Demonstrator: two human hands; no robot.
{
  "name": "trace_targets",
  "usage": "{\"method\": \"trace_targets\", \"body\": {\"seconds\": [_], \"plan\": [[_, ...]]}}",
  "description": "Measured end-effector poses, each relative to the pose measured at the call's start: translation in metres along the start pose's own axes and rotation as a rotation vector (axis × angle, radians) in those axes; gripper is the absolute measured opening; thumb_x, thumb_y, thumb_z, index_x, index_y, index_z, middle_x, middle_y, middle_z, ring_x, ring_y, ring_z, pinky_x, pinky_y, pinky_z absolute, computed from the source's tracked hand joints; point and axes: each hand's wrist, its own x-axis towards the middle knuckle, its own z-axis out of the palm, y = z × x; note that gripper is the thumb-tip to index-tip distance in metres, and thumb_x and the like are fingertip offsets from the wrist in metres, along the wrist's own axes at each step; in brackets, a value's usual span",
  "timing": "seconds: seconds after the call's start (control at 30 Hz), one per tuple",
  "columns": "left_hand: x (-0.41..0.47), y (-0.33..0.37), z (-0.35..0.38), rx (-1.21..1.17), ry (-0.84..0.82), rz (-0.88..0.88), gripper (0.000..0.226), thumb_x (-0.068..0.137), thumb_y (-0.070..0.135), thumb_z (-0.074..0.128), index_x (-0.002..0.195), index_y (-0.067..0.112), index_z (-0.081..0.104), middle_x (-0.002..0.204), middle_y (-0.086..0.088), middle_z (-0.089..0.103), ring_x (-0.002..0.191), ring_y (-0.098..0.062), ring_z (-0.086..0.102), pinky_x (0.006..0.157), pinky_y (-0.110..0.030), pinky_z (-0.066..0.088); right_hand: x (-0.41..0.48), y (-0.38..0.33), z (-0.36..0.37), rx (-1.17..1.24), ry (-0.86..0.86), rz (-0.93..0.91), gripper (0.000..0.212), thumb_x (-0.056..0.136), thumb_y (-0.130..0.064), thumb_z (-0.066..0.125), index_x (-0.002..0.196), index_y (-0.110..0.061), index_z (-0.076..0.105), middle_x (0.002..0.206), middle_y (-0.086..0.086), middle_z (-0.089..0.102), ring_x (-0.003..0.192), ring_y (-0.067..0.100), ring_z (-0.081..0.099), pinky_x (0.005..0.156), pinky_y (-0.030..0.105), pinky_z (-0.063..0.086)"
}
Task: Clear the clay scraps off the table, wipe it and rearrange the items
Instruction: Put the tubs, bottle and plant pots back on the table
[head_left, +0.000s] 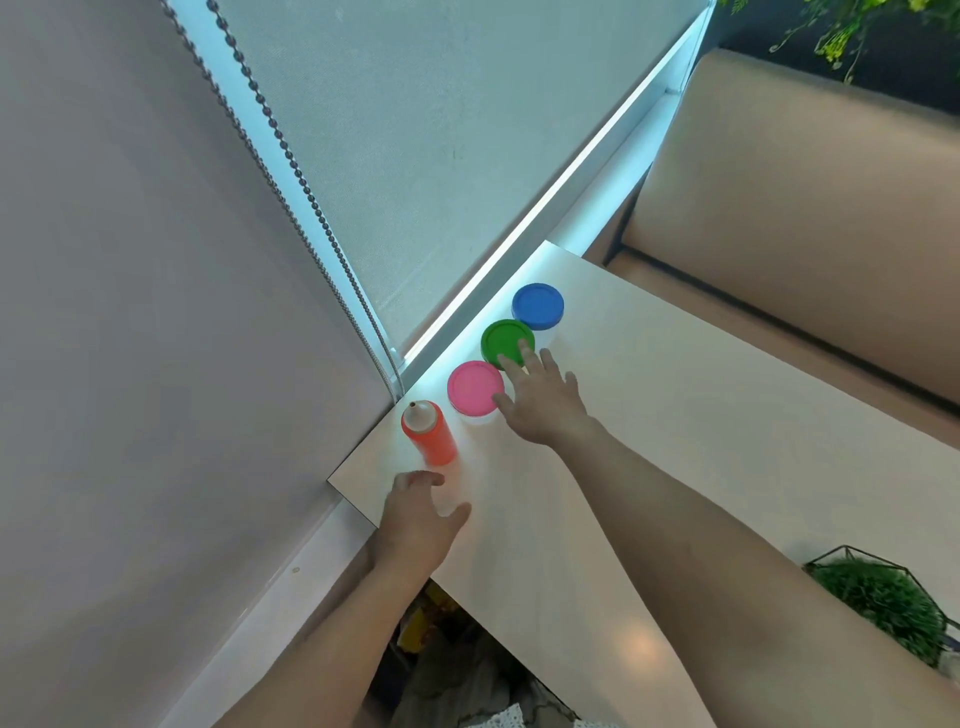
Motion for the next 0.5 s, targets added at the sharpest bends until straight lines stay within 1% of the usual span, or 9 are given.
{"method": "trace_targets", "body": {"seconds": [0.07,0.13,0.2,0.23,0.3,0.37,0.43,0.5], "plan": [[-0.01,0.011,0.005,0.023,-0.029,0.163,0.051,0.09,0.045,0.072,0.136,0.03,0.054,0.142,0.008,0.049,0.128,-0.012,0.052,0.108,-0.034,0.048,0.0,0.003,-0.001,-0.029,-0.045,-0.003,0.064,0.107,-0.049,0.033,0.163,-0.033,0.006,0.171,-0.001,-0.013,0.157,0.031,-0.005,0.12,0.065,0.013],[-0.018,0.031,0.006,0.029,-0.012,0.359,0.051,0.097,0.038,0.066,0.144,0.029,0.048,0.145,0.011,0.048,0.132,-0.011,0.049,0.11,-0.029,0.044,0.002,0.003,-0.005,-0.041,-0.074,-0.005,0.063,0.107,-0.046,0.033,0.163,-0.034,0.005,0.171,-0.002,-0.013,0.157,0.031,-0.005,0.12,0.066,0.013],[-0.015,0.056,0.005,0.032,0.049,0.489,0.054,0.101,0.024,0.058,0.153,0.022,0.042,0.152,0.005,0.046,0.139,-0.014,0.045,0.114,-0.028,0.038,0.002,0.003,-0.01,-0.037,-0.095,0.001,0.064,0.108,-0.035,0.036,0.163,-0.033,0.004,0.171,-0.005,-0.012,0.157,0.031,-0.004,0.12,0.066,0.012],[-0.009,0.067,0.004,0.059,0.059,0.516,0.058,0.102,0.016,0.054,0.157,0.017,0.036,0.158,0.0,0.041,0.145,-0.017,0.039,0.118,-0.028,0.032,0.001,0.003,-0.012,-0.031,-0.106,0.011,0.068,0.106,-0.025,0.038,0.163,-0.031,0.002,0.17,-0.008,-0.013,0.157,0.03,-0.003,0.12,0.066,0.012],[0.007,0.086,0.004,0.166,0.024,0.497,0.069,0.101,0.005,0.046,0.163,0.009,0.016,0.169,-0.008,0.021,0.155,-0.022,0.019,0.124,-0.029,0.015,-0.001,0.005,-0.016,-0.025,-0.123,0.038,0.081,0.097,-0.006,0.039,0.163,-0.028,-0.002,0.17,-0.012,-0.014,0.157,0.028,-0.004,0.121,0.065,0.01],[0.024,0.093,0.006,0.362,-0.038,0.434,0.077,0.1,0.003,0.042,0.163,0.004,-0.001,0.172,-0.013,-0.002,0.159,-0.027,0.0,0.126,-0.032,0.003,-0.003,0.007,-0.017,-0.043,-0.125,0.049,0.088,0.091,0.002,0.038,0.163,-0.028,-0.003,0.169,-0.014,-0.015,0.157,0.028,-0.004,0.121,0.065,0.008],[0.039,0.092,0.01,0.548,-0.088,0.393,0.08,0.1,0.009,0.043,0.161,-0.001,-0.007,0.17,-0.021,-0.01,0.158,-0.034,-0.007,0.127,-0.038,0.001,-0.003,0.008,-0.018,-0.066,-0.128,0.047,0.088,0.091,0.003,0.036,0.163,-0.029,-0.003,0.169,-0.015,-0.016,0.157,0.029,-0.004,0.121,0.065,0.008],[0.047,0.089,0.013,0.618,-0.142,0.339,0.08,0.1,0.015,0.043,0.16,-0.004,-0.007,0.169,-0.024,-0.012,0.158,-0.037,-0.009,0.127,-0.042,0.001,-0.002,0.009,-0.019,-0.089,-0.134,0.045,0.087,0.091,0.003,0.036,0.163,-0.028,-0.002,0.169,-0.015,-0.015,0.157,0.03,-0.004,0.12,0.066,0.008]]}}
